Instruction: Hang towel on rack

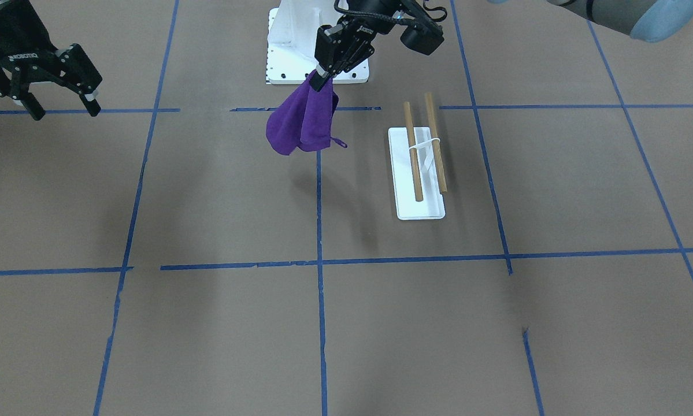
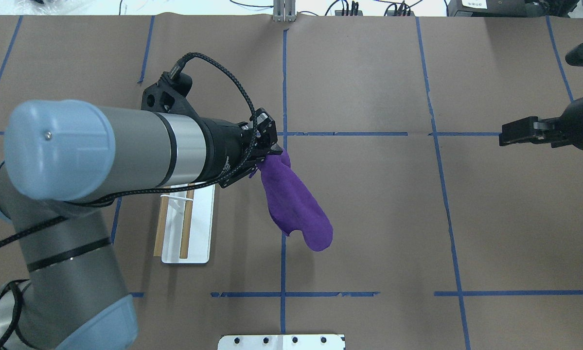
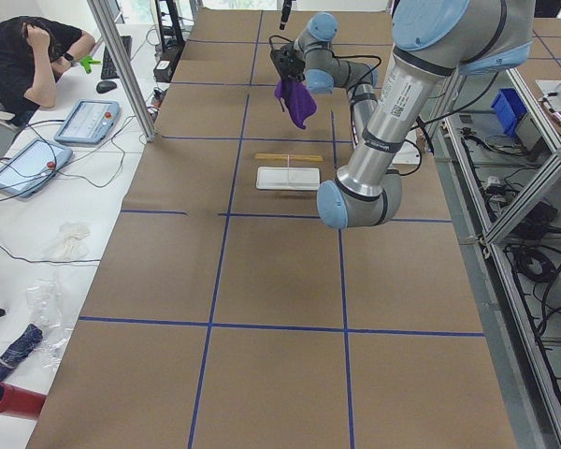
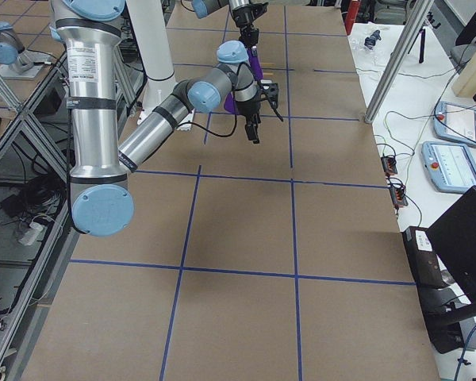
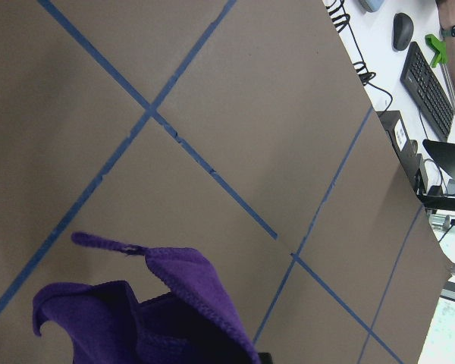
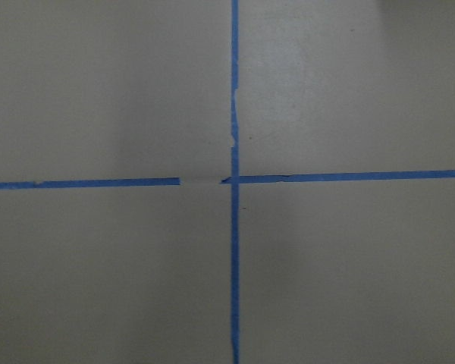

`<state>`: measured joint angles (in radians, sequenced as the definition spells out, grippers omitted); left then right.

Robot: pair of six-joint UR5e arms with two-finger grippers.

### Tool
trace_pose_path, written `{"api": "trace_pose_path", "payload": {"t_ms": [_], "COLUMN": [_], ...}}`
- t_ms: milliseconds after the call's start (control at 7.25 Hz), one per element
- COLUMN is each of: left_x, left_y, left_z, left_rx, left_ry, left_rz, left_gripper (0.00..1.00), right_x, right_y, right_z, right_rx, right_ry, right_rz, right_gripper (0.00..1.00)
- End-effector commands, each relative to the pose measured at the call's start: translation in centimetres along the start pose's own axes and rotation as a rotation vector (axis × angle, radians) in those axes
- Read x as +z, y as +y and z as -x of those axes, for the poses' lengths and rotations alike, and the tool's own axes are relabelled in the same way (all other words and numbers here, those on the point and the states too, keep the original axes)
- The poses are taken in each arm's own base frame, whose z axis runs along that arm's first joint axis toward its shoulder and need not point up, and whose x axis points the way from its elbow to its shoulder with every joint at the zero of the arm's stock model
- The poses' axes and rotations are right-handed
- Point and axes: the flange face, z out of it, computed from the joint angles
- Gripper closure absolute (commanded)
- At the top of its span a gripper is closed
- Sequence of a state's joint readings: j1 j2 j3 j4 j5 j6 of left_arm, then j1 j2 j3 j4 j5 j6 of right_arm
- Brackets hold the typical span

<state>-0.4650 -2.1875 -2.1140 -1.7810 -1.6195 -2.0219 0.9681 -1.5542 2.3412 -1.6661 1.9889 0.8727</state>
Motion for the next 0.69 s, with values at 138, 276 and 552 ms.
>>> {"api": "trace_pose_path", "payload": {"t_ms": [138, 276, 552], "left_x": [-0.9, -3.0, -4.8], "left_y": [2.7, 1.2, -2.5], "left_z": [4.4, 5.5, 7.9], "left_rx": [0.156, 0.198, 0.245], "left_ry": [-0.118, -0.140, -0.192], "left_rz": [-0.195, -0.214, -0.271], "left_gripper": [1.00, 1.00, 1.00], "right_x": [0.4, 0.8, 1.0], "right_y": [-0.5, -0.5, -0.5], "right_z": [-3.9, -4.1, -4.2], "right_rx": [-0.111, -0.118, -0.116], "right_ry": [0.140, 0.146, 0.146], "right_rz": [0.113, 0.127, 0.131], "right_gripper": [0.00, 0.00, 0.00]}}
